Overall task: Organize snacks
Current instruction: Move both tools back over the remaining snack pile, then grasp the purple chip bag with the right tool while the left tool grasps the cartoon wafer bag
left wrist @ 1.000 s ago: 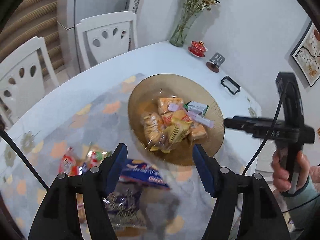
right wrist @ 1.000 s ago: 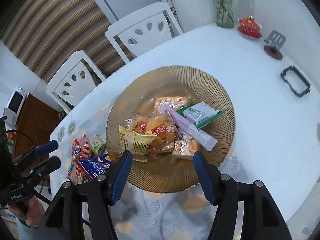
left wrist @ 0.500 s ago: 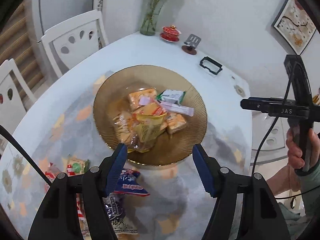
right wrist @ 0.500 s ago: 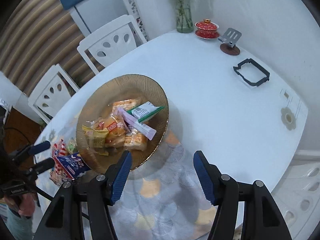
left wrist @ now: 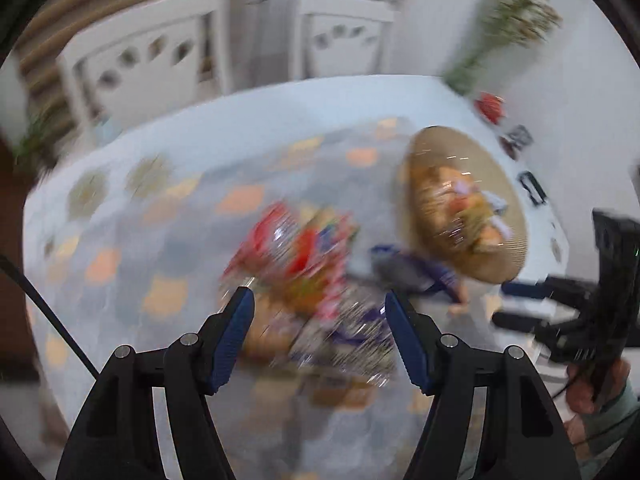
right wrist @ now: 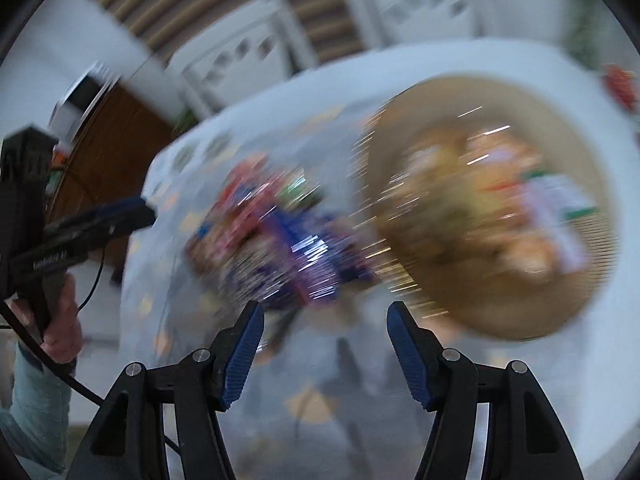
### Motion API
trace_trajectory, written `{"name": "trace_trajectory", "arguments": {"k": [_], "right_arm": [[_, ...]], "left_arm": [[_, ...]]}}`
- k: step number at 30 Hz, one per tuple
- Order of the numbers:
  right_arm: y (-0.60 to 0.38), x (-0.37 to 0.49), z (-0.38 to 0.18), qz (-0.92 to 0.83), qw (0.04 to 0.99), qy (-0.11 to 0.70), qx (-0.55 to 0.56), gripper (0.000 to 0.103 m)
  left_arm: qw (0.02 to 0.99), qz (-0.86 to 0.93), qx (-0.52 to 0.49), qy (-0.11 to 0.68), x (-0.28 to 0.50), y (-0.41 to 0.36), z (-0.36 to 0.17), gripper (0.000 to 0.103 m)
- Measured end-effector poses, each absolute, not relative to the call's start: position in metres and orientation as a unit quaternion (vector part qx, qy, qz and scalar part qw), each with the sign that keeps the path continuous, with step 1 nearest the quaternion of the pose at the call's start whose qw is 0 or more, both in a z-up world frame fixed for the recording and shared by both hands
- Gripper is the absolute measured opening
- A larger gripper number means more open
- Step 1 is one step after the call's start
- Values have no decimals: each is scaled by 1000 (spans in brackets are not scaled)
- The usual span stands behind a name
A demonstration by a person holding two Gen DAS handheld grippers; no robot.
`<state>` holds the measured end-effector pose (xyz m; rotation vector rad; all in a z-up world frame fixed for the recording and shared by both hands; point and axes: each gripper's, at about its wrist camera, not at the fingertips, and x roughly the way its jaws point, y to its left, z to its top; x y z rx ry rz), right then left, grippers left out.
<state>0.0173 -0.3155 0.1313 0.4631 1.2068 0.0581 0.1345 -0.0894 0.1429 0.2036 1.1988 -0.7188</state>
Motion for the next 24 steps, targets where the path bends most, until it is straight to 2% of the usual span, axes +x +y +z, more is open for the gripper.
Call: {"name": "trace_trajectory", "arguments": {"k": [2,7,11,18,22,23,24], "right_arm": [[-289,27,112,50,778,588,217,62],[-263,38,71,50,734,624,265,62],[-263,45,49,22,715,631,301,62],[-270,62,31,-41,694,614,374,62],[-268,66,25,-57,681,602,414,62],[-269,65,22,-69,675,590,437,66],[-267,65,20,-79,671,585,449,74]], "left_arm": [[764,-305,67,565,137,-66,130,76],[754,-274,24,597,150,-41,90,76],[746,-273,53,606,159,-53,61,76],[731,-280,189,593,156,-95,24,76],[721,-301,183,597,156,-96,19,78],[719,-304,178,599,157,-96,18,78],[716,-309,169,603,159,-93,17,78]]}}
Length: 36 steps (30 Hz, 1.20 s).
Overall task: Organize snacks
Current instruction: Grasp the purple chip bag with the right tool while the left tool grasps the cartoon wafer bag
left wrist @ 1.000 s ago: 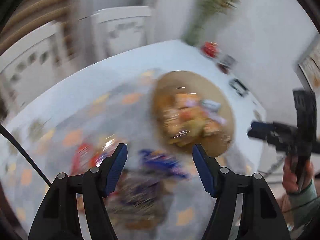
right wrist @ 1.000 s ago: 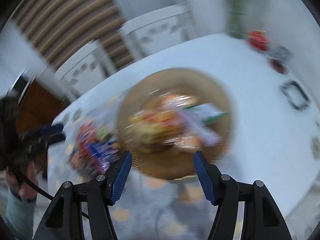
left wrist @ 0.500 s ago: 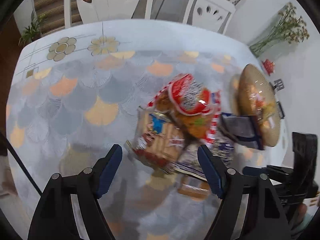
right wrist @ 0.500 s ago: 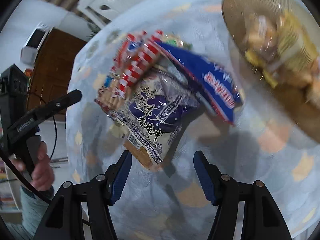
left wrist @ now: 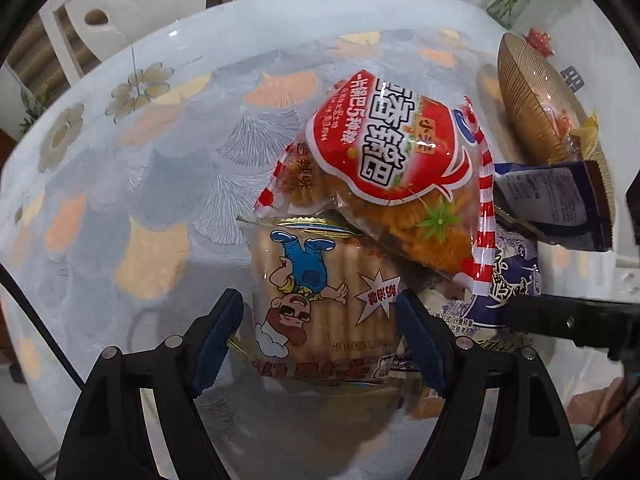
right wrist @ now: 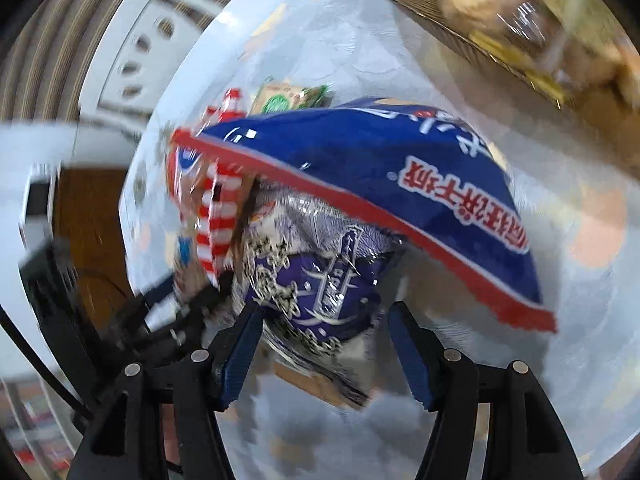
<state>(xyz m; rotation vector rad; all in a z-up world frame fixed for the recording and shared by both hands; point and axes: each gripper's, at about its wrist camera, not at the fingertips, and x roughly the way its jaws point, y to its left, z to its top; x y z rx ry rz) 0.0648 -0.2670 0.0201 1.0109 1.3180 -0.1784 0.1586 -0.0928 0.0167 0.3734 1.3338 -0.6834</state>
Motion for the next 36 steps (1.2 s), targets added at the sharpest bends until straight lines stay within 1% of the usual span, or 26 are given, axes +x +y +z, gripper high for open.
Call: {"name": "trace_trajectory", "arguments": {"k": [3,6,10,12,13,14,15,17,19,21,24,31,36], "right_arm": [[-266,68,18,-97,658,577,474,78],[-253,79,18,-116,664,584,453,85],[-239,94,11,-150,672,602,404,85],[-234,99,9,-154,678,607,385,87],[-230,103,10,-156,684,608,373,86],[-229,105,11,-156,688,607,366,82],[-228,107,11,-153,692,607,361,75],[-226,107,13,-146,702,603,350,69],[-228,108,14,-142,707,601,346,65],[-227,105,17,-137,711,597,345,58],[-233,94,21,-129,719,591,342,52],[-243,61,23,-102,705,588,383,48],[-241,38,30,-61,699,609,369,47]], "left_arm": [[699,-326,141,620,165,-85,10,78],[705,-330,145,611,161,-83,8,78],[719,-329,165,589,149,-83,9,77],[724,-330,167,583,145,-82,11,73],[725,-332,165,581,144,-81,12,68],[725,-334,160,580,144,-80,13,61],[727,-335,153,580,143,-77,15,60],[728,-334,145,580,143,-74,16,56],[730,-332,136,582,143,-68,18,54],[732,-327,132,583,142,-64,20,52],[734,-320,127,585,140,-61,22,49],[737,-309,104,593,120,-38,32,48],[741,-305,91,591,103,-25,43,48]]}}
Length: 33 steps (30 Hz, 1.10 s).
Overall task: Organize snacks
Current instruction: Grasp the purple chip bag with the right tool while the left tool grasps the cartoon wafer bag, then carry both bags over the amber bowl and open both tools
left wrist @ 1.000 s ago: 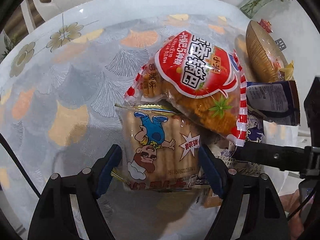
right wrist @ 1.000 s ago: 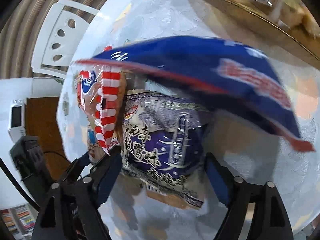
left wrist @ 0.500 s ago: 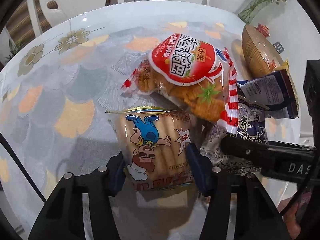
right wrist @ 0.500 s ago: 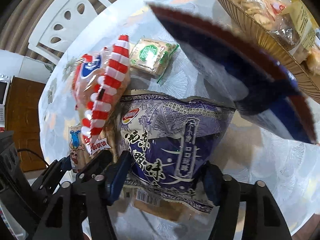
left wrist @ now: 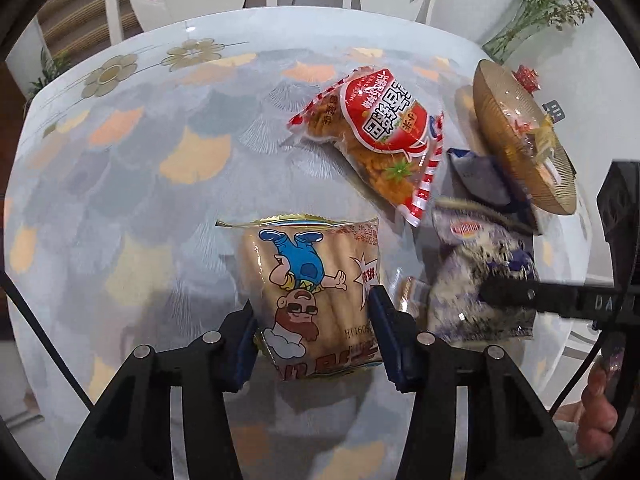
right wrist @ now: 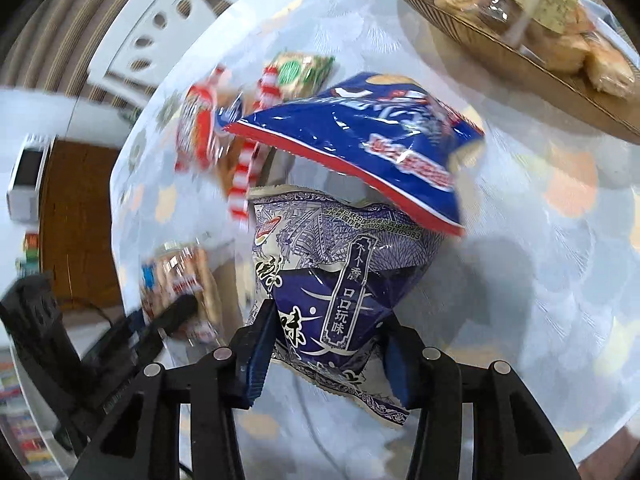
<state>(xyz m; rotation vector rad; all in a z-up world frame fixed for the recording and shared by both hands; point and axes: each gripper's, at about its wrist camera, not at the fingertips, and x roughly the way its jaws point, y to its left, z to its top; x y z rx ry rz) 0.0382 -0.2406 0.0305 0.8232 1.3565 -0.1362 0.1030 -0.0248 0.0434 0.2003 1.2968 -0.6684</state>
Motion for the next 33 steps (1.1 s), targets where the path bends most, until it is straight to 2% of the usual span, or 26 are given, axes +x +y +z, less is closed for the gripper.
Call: {"name": "trace_trajectory", "arguments": {"k": [11,13,15,19,21,25,27,29,33], "right_arm": [[-259,0,33,-6,716,678,169,48],[-269,-5,26,-13,703,688,177,53],[-276,-8,19,-21,691,693,204,66],[-282,-11,12,-34,685,683,253,74],[-282,-9,13,-49,686,675,269,84],[-275,1,2,-87,680,673,278,89],[-267,7,-9,-92,677,674,280,88],[-265,8,-15,-104,677,674,276,88],[-255,7,-13,-119,695,665,247,75]], "left_arm": [[743,-322,92,579,89,-40,61,48],[742,-328,97,576,87,-47,64,47],[741,-333,96,575,86,-50,67,44],[740,-337,93,574,83,-52,71,43],[741,-341,89,571,82,-50,72,43],[739,-329,86,582,83,-43,65,44],[728,-323,85,599,82,-39,55,51],[719,-317,84,613,82,-38,47,74],[713,-304,72,628,83,-43,32,82]]}}
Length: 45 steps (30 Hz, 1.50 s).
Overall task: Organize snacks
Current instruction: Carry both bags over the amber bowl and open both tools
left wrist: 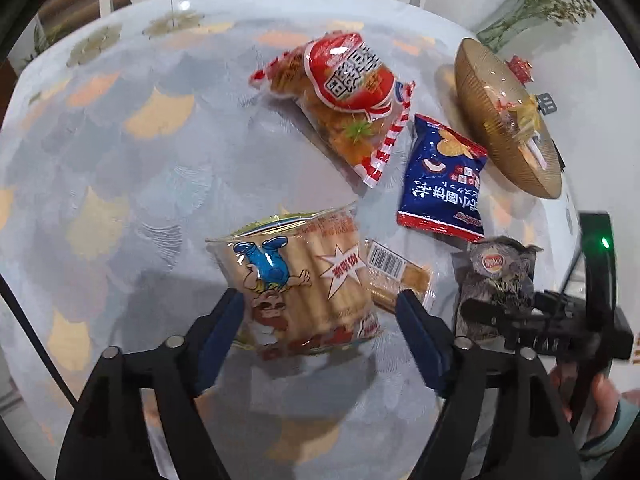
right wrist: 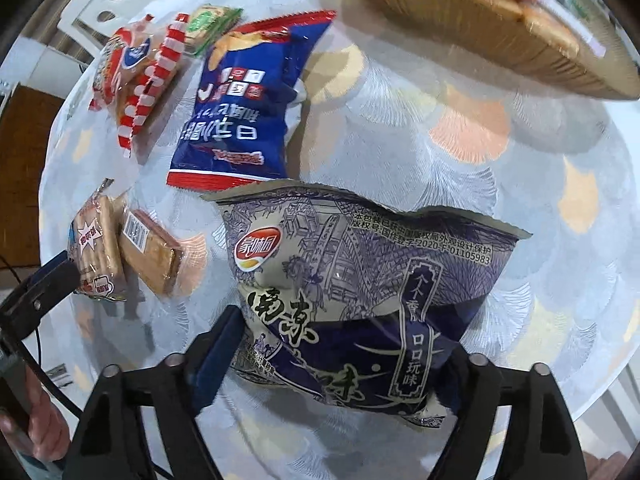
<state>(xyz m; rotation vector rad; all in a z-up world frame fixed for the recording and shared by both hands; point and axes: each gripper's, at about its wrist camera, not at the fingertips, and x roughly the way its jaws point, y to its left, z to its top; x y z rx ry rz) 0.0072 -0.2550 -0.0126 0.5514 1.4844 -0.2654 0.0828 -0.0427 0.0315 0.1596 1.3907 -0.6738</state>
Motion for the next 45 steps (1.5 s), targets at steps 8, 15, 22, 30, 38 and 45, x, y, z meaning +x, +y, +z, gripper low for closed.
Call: {"name": "trace_trajectory", "arguments": {"k": [8,15,22,30,38,45], "right_arm": [[-245,2,-3,-116,712,648,245,67],[-266,-17,19,-87,727,627,265,61],[-287,-31,54,-62,744,596,294,61],[-325,-31,116,-69,778,549,298,61],[-412,-27,191,-169,822,454,299,61],[-460,-39,223,-274,831,370,313,61]], "left_arm": [[711,-257,136,641,77,-63,2,83],[723,-254,165,621,65,-70,11,61],[737,-266,140,605,60,-53,46,59],[760,-319,144,548,70,-94,117,59],[758,-418,163,474,93,-210,178,59],[742,-476,223,416,94,-321,191,59]]}}
